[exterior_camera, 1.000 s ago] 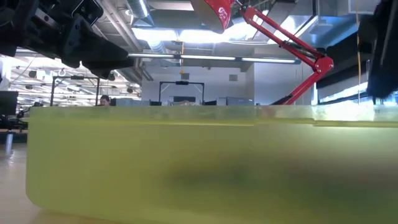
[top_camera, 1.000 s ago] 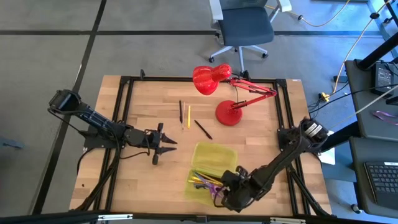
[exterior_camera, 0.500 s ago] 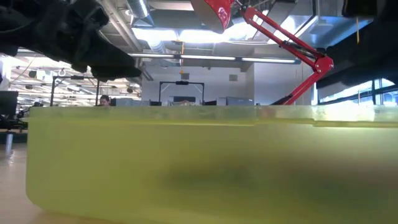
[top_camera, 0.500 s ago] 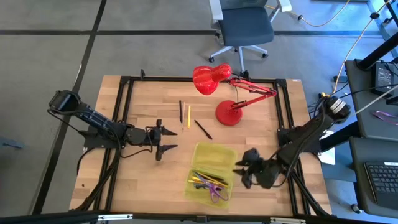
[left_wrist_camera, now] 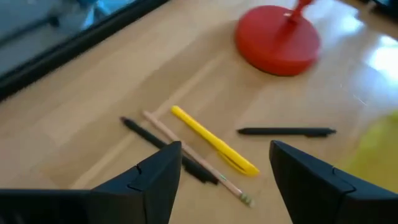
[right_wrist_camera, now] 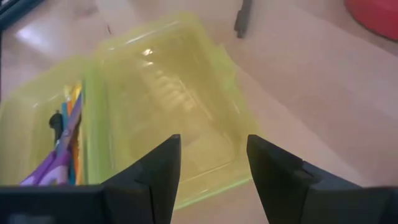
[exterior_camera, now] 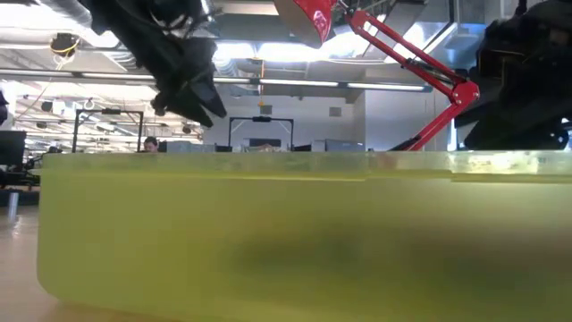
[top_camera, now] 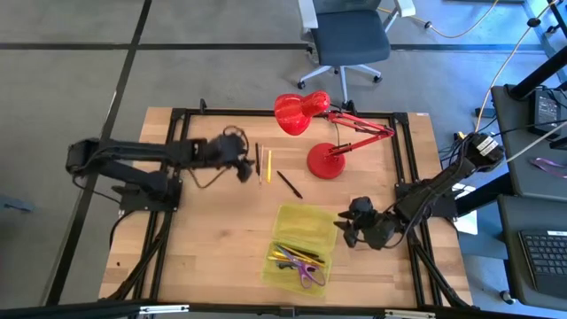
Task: Pick & place school supplies into a supply box
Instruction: Put the black pen into the yellow supply box
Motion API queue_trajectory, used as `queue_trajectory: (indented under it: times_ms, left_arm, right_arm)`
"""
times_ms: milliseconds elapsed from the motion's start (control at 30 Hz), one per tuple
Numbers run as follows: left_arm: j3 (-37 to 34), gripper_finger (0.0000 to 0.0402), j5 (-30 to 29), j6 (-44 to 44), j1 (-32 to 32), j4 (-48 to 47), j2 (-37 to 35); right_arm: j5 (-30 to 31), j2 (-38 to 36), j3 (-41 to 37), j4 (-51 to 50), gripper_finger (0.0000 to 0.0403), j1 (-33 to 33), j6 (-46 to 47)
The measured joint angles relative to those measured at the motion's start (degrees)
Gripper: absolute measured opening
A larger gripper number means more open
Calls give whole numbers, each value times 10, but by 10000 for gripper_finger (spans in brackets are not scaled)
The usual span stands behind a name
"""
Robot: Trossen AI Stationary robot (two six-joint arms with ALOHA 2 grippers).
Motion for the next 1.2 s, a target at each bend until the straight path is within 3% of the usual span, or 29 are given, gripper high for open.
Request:
queue_trajectory:
  times_ms: [67,200,500,900,1200]
  left_arm:
    - [0,231,26,-6,38,2,4]
    - [0,222,7,-8,81,23,41]
    - [0,206,12,-41,127,104,173]
    - [-1,202,40,-77,144,162,291]
    - [2,190,22,-72,142,145,316]
  right_arm:
    - [-1,0,0,-1,188,-7,-10]
    - [-11,0,0,0,188,-24,-43]
    - [-46,0,1,0,188,-41,-47]
    - [-46,0,1,-1,188,-40,-71]
    - [-46,0,1,-1,188,-40,-74]
